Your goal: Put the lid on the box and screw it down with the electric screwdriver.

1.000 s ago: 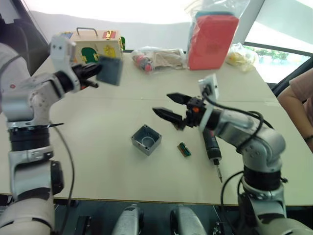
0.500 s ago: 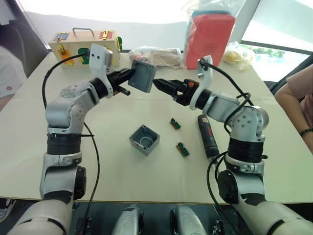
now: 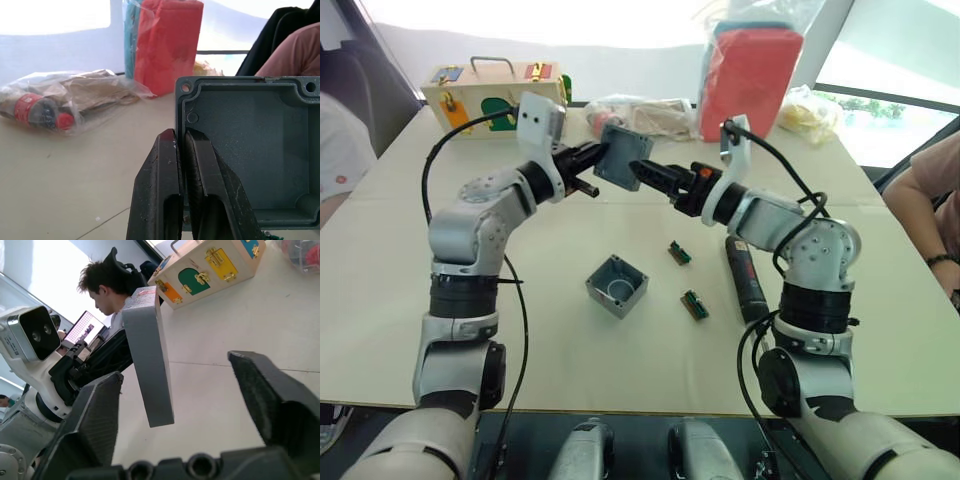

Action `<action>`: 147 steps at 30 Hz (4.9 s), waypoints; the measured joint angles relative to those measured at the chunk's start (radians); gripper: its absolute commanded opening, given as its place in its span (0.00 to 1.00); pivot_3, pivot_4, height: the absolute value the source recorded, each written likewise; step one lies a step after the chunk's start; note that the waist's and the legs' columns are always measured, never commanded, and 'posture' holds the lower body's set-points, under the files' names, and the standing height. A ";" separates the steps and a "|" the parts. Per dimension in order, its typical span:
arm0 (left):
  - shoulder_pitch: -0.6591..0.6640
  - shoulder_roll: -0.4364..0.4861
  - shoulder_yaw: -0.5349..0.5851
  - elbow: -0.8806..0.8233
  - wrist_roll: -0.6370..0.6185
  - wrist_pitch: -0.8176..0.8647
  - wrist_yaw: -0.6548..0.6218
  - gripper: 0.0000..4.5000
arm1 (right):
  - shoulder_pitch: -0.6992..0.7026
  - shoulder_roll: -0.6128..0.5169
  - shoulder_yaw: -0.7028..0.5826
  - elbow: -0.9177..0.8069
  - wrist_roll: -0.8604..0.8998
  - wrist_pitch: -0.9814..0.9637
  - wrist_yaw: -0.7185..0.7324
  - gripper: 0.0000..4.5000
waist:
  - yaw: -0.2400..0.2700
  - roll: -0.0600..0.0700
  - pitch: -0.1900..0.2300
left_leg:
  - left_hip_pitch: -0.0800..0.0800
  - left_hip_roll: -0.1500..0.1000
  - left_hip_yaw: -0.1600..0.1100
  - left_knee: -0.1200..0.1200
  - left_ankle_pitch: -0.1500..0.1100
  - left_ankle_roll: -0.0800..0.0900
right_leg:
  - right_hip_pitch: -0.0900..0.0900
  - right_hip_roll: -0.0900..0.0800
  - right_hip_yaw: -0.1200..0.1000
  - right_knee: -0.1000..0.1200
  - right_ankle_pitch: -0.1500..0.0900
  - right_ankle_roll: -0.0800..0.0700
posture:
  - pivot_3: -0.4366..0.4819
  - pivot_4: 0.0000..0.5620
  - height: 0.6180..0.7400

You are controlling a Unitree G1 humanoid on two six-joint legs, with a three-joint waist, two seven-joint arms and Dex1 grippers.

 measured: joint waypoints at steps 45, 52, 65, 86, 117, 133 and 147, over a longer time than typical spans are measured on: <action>0.131 0.343 -0.108 -0.002 -0.217 0.281 -0.472 0.01 | 0.490 -0.473 0.739 0.023 -1.582 -1.711 -0.071 0.03 | -0.013 -0.001 0.001 | 0.001 -0.002 -0.002 0.001 0.000 0.000 | 0.003 0.000 0.000 -0.001 -0.002 0.002 | 0.48 0.27 0.98; 0.130 0.340 -0.165 -0.009 -0.176 0.228 -0.514 0.01 | 0.476 -0.430 0.739 0.057 -1.654 -1.655 -0.051 0.03 | -0.010 -0.001 0.001 | 0.001 -0.002 -0.002 0.001 0.000 0.000 | 0.003 0.000 0.000 -0.001 -0.002 0.002 | 0.48 0.27 0.98; 0.164 0.320 -0.244 -0.005 -0.079 0.108 -0.563 0.01 | 0.506 -0.404 0.729 0.046 -1.677 -1.600 -0.030 0.03 | 0.003 -0.001 0.001 | 0.001 -0.002 -0.002 0.001 0.000 0.000 | 0.003 0.000 0.000 -0.001 -0.002 0.002 | 0.48 0.27 0.98; 0.194 0.265 -0.303 -0.015 0.026 0.002 -0.583 0.01 | 0.559 -0.406 0.715 -0.009 -1.689 -1.571 -0.011 0.03 | 0.005 0.000 0.000 | 0.003 -0.002 -0.002 0.002 0.000 0.000 | 0.005 0.001 -0.001 -0.001 -0.002 0.002 | 0.48 0.27 0.98; 0.243 0.270 -0.366 -0.037 0.161 -0.109 -0.559 0.00 | 0.588 -0.431 0.704 -0.022 -1.666 -1.606 0.054 0.73 | 0.004 0.003 -0.007 | 0.038 -0.002 -0.003 -0.007 -0.006 0.010 | 0.039 0.001 0.000 -0.007 -0.005 0.001 | 0.48 0.27 0.98; 0.238 0.253 -0.346 -0.026 0.160 -0.109 -0.547 0.00 | 0.616 -0.448 0.675 -0.022 -1.622 -1.607 0.077 0.01 | 0.007 0.003 -0.007 | 0.038 -0.002 -0.003 -0.009 -0.006 0.010 | 0.039 0.000 0.000 -0.008 -0.005 0.001 | 0.48 0.27 0.98; 0.234 0.220 -0.290 -0.028 0.111 0.003 -0.530 0.00 | 0.647 -0.442 0.660 -0.055 -1.554 -1.604 0.149 0.01 | 0.007 0.003 -0.006 | 0.037 -0.002 -0.003 -0.014 -0.006 0.010 | 0.038 0.000 0.000 -0.014 -0.005 0.001 | 0.48 0.27 0.98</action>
